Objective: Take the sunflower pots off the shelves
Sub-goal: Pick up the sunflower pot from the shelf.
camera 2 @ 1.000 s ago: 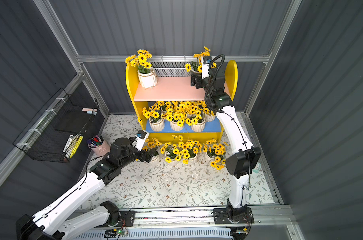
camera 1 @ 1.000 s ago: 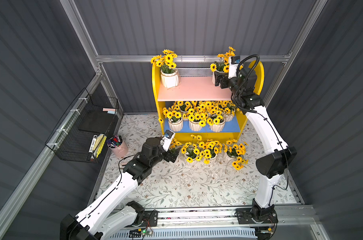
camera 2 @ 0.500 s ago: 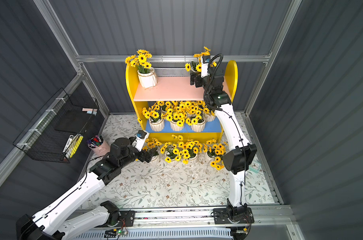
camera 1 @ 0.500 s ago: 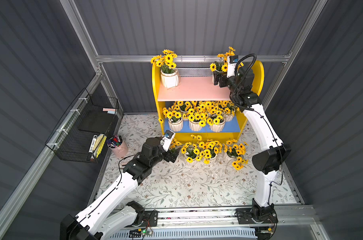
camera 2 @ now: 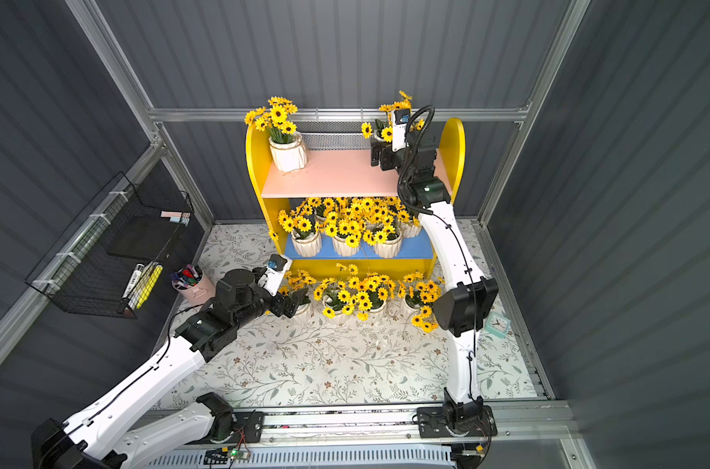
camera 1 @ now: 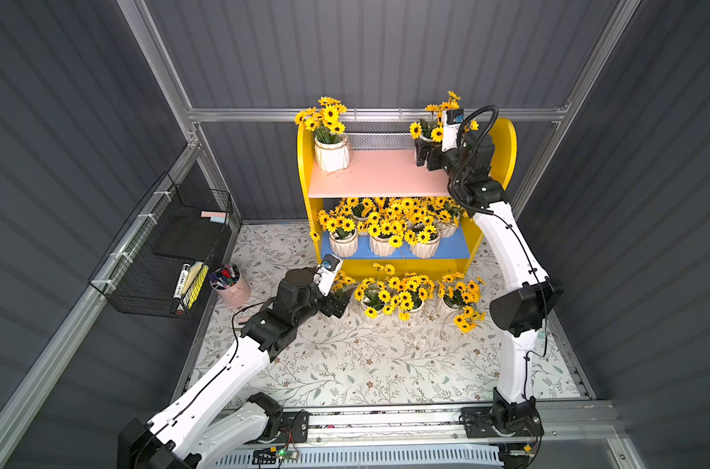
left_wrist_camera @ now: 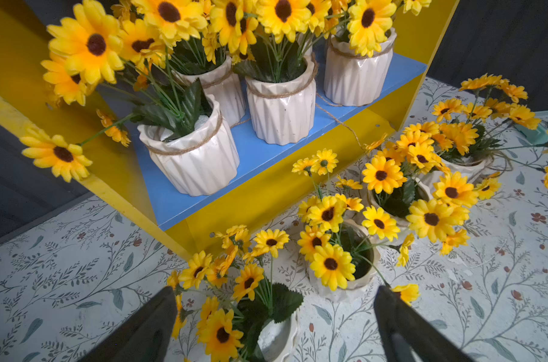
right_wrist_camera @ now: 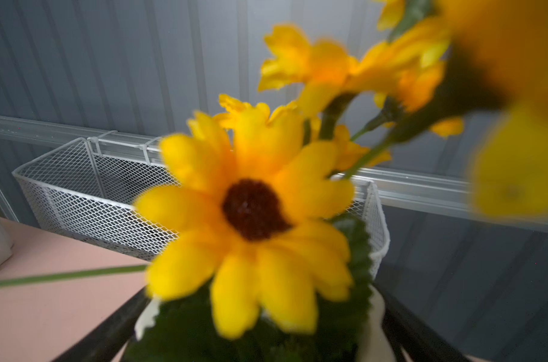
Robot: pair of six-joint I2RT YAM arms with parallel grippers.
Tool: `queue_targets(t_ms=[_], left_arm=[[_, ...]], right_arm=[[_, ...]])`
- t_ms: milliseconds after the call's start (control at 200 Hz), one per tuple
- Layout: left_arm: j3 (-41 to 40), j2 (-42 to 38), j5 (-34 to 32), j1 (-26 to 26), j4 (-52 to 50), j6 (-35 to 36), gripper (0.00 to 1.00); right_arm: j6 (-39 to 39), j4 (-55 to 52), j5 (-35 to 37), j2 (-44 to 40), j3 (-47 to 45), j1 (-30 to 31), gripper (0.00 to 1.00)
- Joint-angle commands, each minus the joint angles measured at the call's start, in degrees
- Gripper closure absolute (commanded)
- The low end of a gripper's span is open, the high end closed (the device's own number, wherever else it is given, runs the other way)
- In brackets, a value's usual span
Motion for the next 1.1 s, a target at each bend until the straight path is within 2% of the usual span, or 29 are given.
queue_targets(t_ms=[0,95,185,265,355,490,590,735,925,1095], left_arm=[[-0.67,-0.86,-0.06,-0.2,0.07,1.32,0.0],[-0.63,-0.88,-0.06,-0.19,0.07,1.41,0.01],[-0.6,-0.96,0.04,-0.18,0.11,1.56,0.01],[-0.66,-1.01,0.03,-0.15,0.1,1.51,0.01],[-0.62,-1.06,0.03,-0.19,0.09,1.67,0.01],[-0.67,-1.23,-0.06,-0.19,0.01,1.85,0.0],[-0.61,-1.31,-0.01,-0.19,-0.07,1.85,0.01],[-0.33,-1.43,0.21,-0.2,-0.64,1.95,0.0],[-0.05,-2.07,0.27,-0.19,-1.12,2.48,0.01],[0.32,-2.72,0.21,-0.11,-1.87,3.13,0.01]], right_arm=[[-0.73,0.4,-0.21,0.91,1.12,-0.69,0.01],[-0.86,0.77,-0.66,0.84,0.88,-0.65,0.01],[-1.16,1.96,-1.51,0.56,-0.02,-0.66,0.06],[-1.25,2.46,-1.99,0.48,-0.35,-0.65,0.13],[-1.52,2.68,-2.98,0.27,-0.46,-0.65,0.26],[-1.53,2.98,-4.48,-0.34,-1.01,-0.65,0.6],[-0.67,4.58,-5.72,-2.1,-3.43,-0.61,1.0],[-0.34,6.02,-9.56,-6.21,-7.69,0.23,1.0],[-0.47,12.67,-9.62,-13.69,-16.53,1.96,1.0],[-0.89,15.8,-8.68,-17.16,-20.13,2.42,1.0]])
